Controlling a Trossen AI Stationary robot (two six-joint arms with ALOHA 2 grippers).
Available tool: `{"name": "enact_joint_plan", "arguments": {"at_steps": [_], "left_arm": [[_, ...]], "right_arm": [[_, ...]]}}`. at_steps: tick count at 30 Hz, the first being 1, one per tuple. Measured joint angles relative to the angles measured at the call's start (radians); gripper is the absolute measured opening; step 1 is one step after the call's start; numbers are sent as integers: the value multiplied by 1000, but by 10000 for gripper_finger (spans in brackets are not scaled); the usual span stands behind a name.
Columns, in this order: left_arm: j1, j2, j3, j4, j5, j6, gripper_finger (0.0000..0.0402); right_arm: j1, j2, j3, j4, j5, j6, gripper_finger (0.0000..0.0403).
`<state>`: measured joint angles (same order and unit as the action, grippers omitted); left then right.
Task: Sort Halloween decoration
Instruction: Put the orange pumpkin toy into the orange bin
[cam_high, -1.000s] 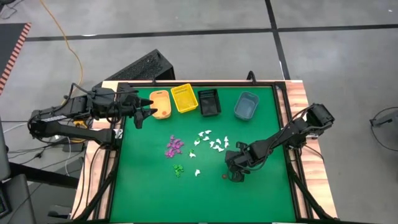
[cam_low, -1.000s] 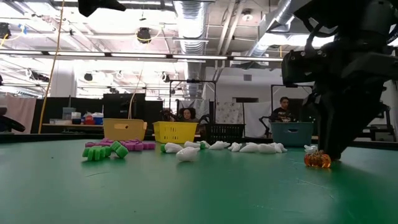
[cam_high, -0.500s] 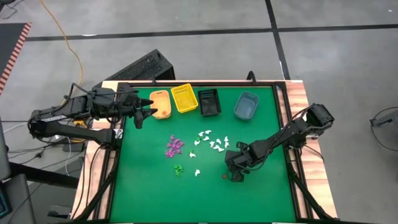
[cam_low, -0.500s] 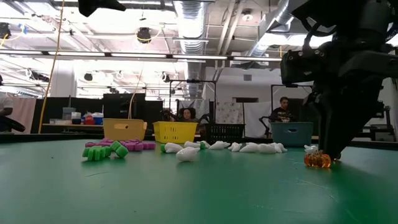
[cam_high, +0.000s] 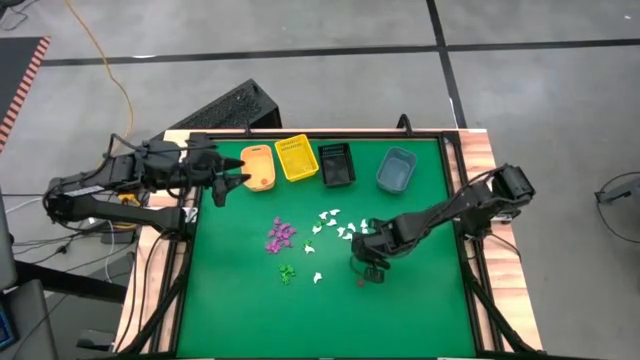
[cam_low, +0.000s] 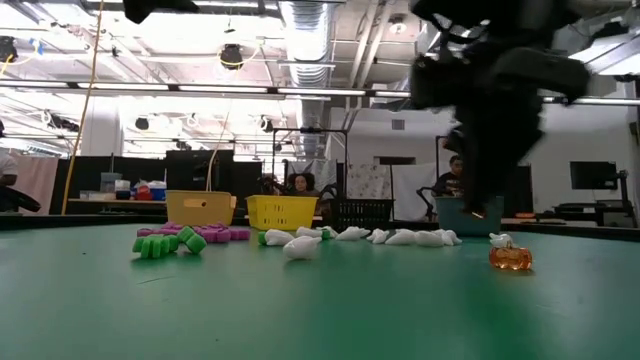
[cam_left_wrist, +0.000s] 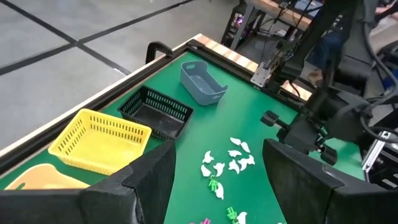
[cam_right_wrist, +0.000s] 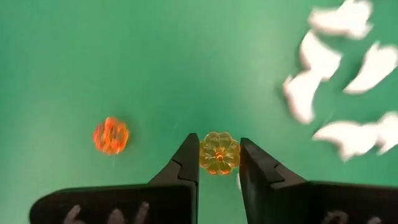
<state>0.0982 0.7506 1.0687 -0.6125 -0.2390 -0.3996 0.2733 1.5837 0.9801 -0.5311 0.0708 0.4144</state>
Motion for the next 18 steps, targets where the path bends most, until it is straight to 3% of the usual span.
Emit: {"name": "enact_joint_plan", "arguments": {"at_steps": [11, 18], "left_arm": [[0, -70, 0, -1, -10, 13, 231], [0, -78, 0, -1, -11, 37, 231]], "right_arm": [[-260, 7, 106, 88, 6, -287, 72], [-391, 8, 117, 343, 6, -355, 72]]}}
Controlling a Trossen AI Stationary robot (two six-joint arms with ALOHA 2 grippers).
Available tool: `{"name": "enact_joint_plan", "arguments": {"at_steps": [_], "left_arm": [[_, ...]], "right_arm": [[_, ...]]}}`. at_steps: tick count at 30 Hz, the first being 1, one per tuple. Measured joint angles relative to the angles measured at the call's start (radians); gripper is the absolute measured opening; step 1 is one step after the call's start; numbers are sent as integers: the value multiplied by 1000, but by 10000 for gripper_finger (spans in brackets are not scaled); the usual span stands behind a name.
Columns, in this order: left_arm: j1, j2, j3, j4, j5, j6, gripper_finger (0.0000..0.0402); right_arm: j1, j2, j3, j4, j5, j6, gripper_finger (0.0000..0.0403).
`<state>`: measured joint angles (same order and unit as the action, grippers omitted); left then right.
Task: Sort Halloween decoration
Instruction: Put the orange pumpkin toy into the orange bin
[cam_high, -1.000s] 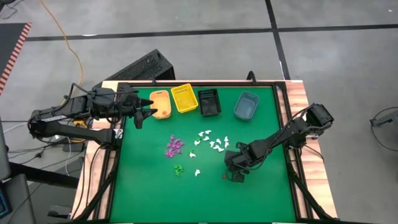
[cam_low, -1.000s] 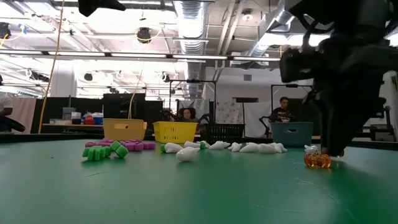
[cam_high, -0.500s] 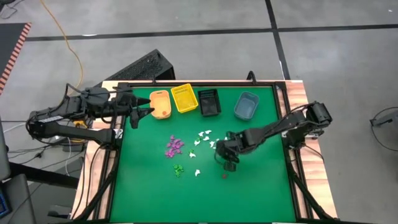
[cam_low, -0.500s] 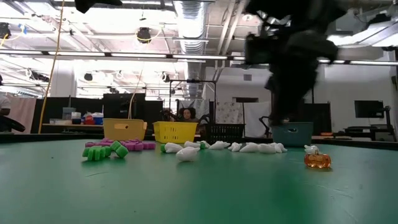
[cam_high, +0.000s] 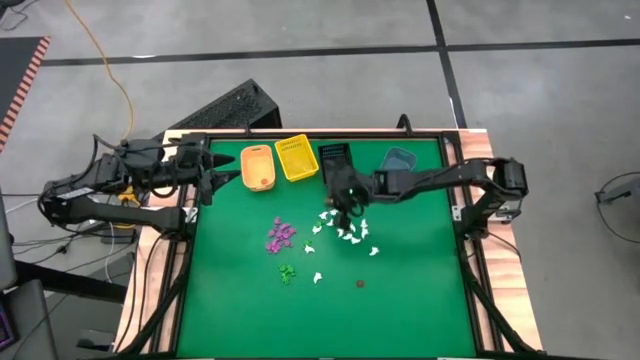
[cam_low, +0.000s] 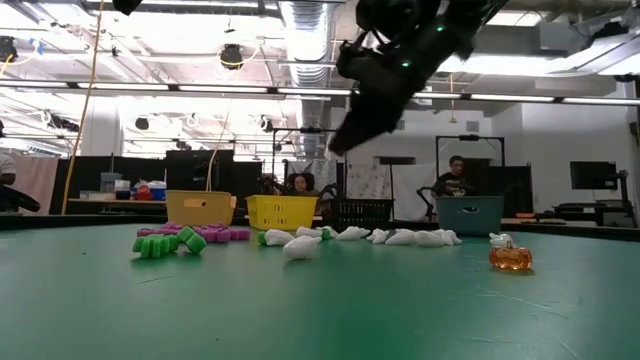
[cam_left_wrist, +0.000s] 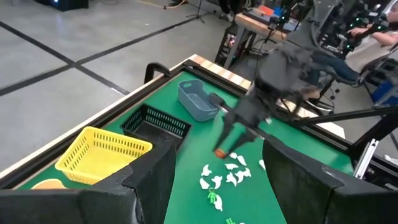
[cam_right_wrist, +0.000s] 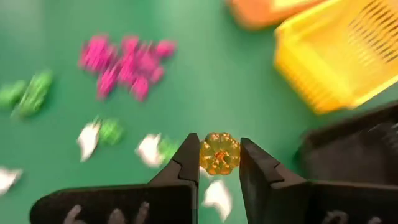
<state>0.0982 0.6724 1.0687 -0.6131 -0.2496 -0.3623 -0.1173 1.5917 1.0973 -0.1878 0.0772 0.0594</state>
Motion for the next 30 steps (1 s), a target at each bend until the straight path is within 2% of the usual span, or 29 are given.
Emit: {"name": "enact_joint_plan", "arguments": {"at_steps": [8, 17, 20, 26, 30], "left_arm": [[0, 0, 0, 1, -1, 2, 231], [0, 0, 0, 1, -17, 2, 232], [0, 1, 0, 1, -23, 1, 231], [0, 1, 0, 4, -26, -2, 232], [0, 1, 0, 12, -28, 1, 232]], "right_arm": [[-97, 0, 0, 264, 1, 0, 72], [-142, 15, 11, 383, 1, 4, 72], [-148, 69, 84, 362, -5, -4, 72], [-148, 281, 340, 372, -59, -38, 72], [-155, 425, 520, 308, -151, -43, 72]]}}
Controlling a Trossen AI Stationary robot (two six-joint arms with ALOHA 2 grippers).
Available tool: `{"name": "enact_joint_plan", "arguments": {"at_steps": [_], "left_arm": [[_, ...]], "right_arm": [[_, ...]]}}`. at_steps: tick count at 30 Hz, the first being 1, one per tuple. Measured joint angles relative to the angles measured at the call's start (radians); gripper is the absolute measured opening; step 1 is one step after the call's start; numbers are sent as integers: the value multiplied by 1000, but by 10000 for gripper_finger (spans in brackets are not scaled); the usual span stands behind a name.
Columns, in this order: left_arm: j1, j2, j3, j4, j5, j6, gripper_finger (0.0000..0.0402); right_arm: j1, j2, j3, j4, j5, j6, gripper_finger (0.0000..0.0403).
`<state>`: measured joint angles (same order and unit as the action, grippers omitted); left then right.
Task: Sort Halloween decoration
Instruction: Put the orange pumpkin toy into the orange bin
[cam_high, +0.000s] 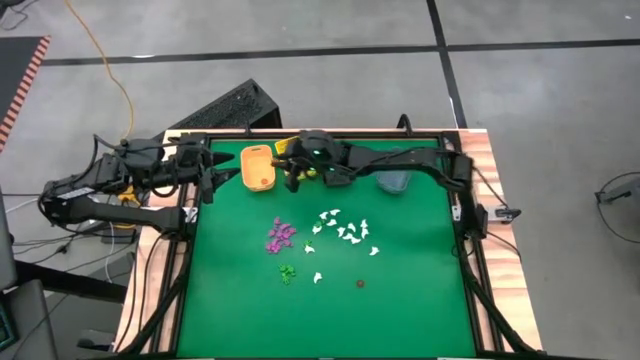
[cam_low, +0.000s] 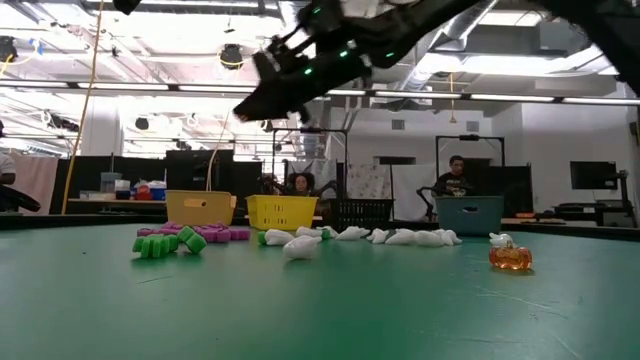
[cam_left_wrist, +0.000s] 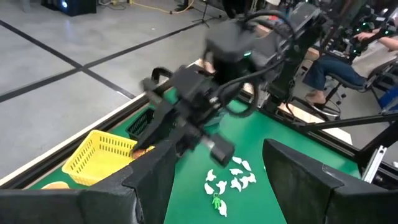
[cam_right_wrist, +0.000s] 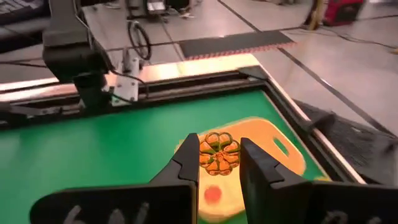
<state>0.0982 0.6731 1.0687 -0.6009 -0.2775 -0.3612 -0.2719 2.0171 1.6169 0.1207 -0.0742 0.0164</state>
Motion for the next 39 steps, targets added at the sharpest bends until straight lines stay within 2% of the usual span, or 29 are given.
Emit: {"name": "enact_joint_plan", "arguments": {"at_steps": [8, 15, 22, 31, 34, 39], "left_arm": [[0, 0, 0, 37, -2, 25, 232], [0, 0, 0, 38, -4, 28, 232], [0, 0, 0, 38, -15, 28, 231], [0, 0, 0, 39, -17, 35, 232], [0, 0, 0, 39, -17, 35, 231], [0, 0, 0, 39, -17, 31, 232]], "right_arm": [[-4, 240, 301, -131, -74, 0, 72], [-4, 344, 407, -220, -79, 8, 72], [-4, 362, 415, -304, -76, -12, 83], [-11, 362, 415, -304, -59, -14, 180], [-13, 361, 415, -305, -60, -15, 201], [-18, 291, 452, -503, -92, -83, 207]]}}
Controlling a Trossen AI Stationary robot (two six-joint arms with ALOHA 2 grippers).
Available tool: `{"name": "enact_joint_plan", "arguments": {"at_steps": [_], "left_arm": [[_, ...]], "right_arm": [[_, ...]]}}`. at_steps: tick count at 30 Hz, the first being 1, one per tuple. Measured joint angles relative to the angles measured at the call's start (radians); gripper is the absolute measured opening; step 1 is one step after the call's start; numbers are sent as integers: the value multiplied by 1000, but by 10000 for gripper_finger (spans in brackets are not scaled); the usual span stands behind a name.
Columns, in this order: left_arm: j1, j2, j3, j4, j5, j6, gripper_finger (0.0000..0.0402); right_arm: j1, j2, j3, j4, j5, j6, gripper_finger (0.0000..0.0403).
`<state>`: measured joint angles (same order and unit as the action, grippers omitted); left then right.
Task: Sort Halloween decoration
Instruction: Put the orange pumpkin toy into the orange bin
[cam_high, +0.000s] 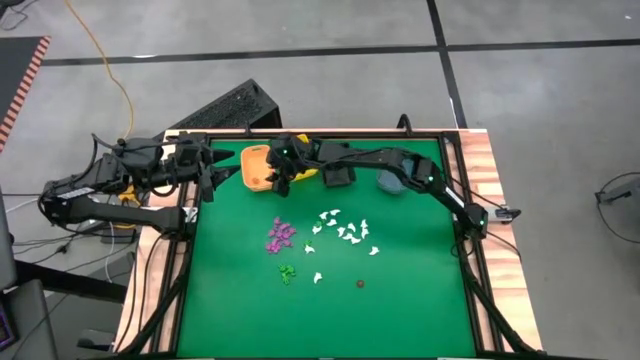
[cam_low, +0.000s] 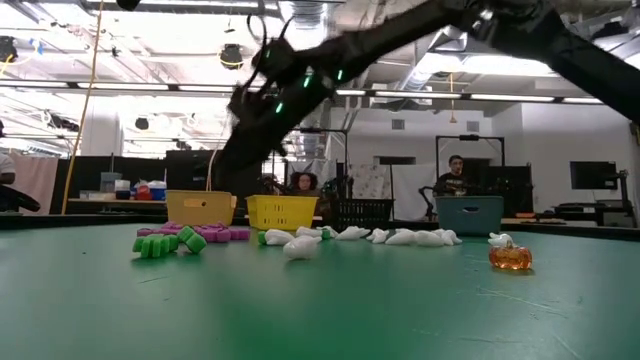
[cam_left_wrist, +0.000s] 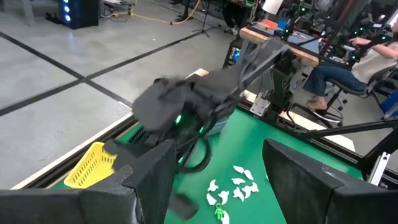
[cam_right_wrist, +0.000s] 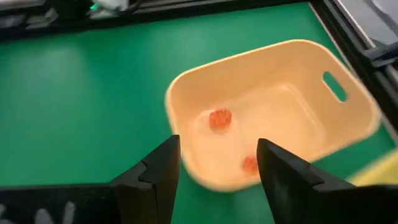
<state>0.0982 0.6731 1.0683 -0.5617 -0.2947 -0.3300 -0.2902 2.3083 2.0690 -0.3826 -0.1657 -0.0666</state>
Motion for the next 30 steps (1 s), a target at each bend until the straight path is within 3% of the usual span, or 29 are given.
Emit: {"name": "enact_joint_plan", "arguments": {"at_steps": [8, 14, 18, 23, 30], "left_arm": [[0, 0, 0, 0, 0, 12, 232], [0, 0, 0, 0, 0, 12, 231], [0, 0, 0, 0, 0, 11, 232], [0, 1, 0, -1, 0, 5, 232], [0, 8, 0, -6, 0, -5, 232]], "right_arm": [[11, -300, 12, -531, -20, -175, 191], [35, -580, -83, -848, -9, -60, 178], [120, -783, -308, -854, 91, 116, 172], [315, -1008, -665, -696, 230, 418, 171], [580, -1092, -969, -451, 388, 691, 170]]}}
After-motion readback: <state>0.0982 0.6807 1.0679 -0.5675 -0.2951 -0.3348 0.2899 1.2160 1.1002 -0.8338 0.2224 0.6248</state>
